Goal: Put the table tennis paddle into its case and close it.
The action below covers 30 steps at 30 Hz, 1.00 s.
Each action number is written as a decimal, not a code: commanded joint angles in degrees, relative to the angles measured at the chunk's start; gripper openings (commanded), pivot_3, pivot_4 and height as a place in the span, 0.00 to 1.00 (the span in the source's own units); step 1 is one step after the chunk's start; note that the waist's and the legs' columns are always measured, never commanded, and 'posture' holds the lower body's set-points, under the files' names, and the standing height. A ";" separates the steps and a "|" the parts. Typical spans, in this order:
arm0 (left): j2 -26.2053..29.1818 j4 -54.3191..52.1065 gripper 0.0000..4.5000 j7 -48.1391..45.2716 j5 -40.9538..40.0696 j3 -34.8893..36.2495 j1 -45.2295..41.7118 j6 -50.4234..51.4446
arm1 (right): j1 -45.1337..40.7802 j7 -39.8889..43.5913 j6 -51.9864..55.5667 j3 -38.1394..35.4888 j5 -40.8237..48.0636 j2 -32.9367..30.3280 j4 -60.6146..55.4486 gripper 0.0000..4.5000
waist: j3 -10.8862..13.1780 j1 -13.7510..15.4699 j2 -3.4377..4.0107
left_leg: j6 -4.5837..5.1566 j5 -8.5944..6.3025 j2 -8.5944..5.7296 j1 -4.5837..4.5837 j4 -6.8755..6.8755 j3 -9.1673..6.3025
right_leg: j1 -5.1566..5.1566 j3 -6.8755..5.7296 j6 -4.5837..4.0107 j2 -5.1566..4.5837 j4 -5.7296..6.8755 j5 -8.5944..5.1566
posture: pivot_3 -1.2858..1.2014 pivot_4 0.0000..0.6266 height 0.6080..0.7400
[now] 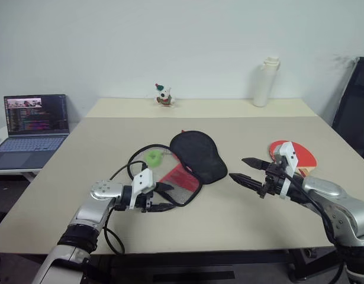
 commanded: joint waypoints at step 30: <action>4.92 -25.77 0.72 16.61 -19.74 18.52 10.01 30.01 | -38.98 -0.29 -24.72 5.49 -28.14 24.12 79.11 0.96 | 0.02 -0.48 0.03 | -0.06 -0.04 0.04 -0.02 -0.11 0.15 | -0.17 0.13 -0.49 0.00 0.02 0.23 | 0.52 0.24 1.00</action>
